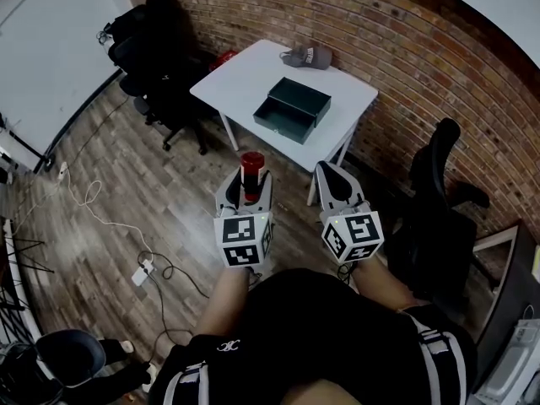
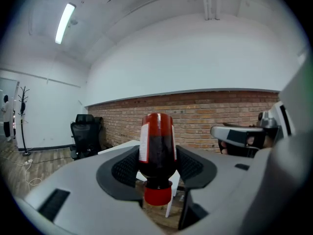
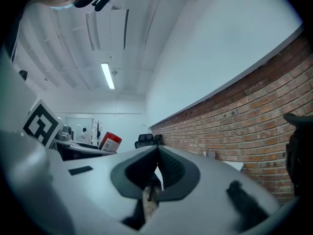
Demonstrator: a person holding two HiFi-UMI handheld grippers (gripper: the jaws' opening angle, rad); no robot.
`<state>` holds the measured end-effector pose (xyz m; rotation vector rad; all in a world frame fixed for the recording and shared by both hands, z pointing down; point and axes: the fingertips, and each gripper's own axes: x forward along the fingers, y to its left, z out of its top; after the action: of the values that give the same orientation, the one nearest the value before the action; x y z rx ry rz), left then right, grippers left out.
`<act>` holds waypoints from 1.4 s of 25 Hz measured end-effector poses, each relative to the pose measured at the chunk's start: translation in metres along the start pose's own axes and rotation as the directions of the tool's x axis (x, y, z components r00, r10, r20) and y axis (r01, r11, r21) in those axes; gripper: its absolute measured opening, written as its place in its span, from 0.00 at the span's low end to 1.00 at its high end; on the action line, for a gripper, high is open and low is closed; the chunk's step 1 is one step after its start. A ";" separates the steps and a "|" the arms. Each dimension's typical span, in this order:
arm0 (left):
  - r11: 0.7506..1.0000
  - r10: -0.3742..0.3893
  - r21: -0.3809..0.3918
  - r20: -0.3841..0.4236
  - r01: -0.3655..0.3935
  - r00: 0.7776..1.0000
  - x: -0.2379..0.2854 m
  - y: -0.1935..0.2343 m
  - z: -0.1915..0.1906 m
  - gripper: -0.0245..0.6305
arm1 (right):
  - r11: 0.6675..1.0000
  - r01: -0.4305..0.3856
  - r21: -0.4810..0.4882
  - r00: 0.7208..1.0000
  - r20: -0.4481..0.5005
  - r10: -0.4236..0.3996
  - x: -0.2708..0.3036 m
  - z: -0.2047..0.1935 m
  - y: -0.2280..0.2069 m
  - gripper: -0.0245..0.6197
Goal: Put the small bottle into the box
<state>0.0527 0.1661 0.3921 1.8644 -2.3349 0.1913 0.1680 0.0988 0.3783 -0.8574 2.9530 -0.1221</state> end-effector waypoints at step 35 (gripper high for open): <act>0.999 -0.028 -0.028 -0.019 0.028 0.999 0.022 0.027 -0.010 0.38 | 1.000 -0.011 0.018 0.999 -0.040 0.011 0.023 -0.016 0.006 0.09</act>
<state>0.0214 0.1528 0.4059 1.8726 -2.2854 0.1717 0.1444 0.0926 0.3929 -0.8461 2.9880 -0.1672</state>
